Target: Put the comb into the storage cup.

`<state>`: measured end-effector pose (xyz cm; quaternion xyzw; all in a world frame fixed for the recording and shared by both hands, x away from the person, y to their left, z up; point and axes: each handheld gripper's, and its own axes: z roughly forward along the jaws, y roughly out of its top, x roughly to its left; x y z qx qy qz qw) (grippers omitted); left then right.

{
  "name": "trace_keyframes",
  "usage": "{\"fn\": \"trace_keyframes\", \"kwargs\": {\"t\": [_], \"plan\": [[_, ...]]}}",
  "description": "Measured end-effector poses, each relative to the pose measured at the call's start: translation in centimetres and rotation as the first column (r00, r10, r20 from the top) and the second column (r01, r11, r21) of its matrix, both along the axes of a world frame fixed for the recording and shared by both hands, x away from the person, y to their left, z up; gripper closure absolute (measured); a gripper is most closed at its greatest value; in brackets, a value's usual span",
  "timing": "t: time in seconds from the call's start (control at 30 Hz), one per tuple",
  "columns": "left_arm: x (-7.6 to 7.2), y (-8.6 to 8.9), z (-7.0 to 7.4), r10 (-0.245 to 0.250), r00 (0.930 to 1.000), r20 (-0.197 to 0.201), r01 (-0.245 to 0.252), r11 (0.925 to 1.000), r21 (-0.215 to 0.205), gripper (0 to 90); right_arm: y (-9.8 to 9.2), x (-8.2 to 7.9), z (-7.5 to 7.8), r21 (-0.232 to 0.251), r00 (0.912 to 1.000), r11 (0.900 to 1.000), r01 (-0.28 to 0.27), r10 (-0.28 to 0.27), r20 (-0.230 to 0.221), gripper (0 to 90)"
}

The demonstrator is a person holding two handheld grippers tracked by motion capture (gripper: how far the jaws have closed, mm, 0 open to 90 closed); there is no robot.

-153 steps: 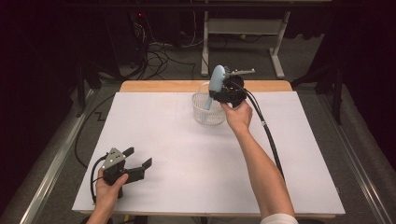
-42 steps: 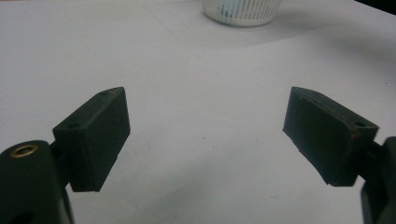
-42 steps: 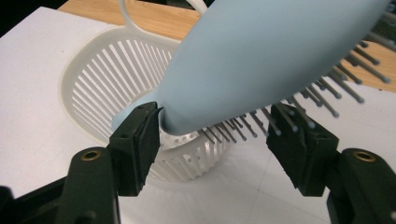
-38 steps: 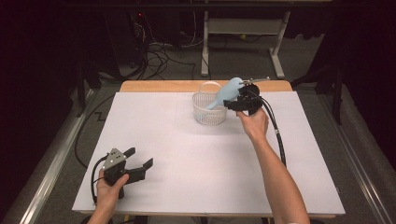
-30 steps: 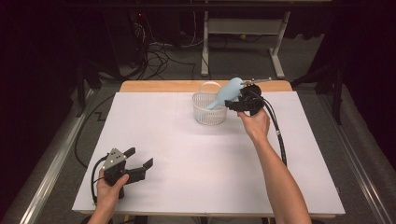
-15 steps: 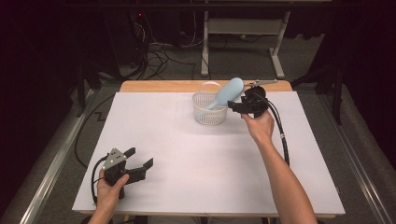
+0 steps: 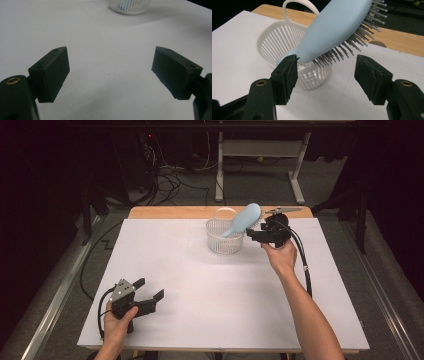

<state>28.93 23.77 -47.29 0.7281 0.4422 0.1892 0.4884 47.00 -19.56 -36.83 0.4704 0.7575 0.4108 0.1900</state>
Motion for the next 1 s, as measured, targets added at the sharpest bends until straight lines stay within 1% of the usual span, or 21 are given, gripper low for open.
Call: {"fn": "trace_keyframes", "kwargs": {"t": [0.8, 1.0], "plan": [[-0.1, 0.1, 0.0, 0.008, 1.0000, 0.004, -0.008, 1.0000, -0.002, 15.5, -0.5, -1.1, 0.1, 0.006, 0.9995, 1.000, -0.023, 0.023, 0.021, 36.0], [-0.1, 0.1, 0.0, 0.009, 1.0000, 0.004, -0.009, 1.0000, -0.001, 15.5, -0.8, -1.3, -0.1, 0.013, 0.9996, 1.000, -0.019, 0.019, 0.023, 35.9]]}}
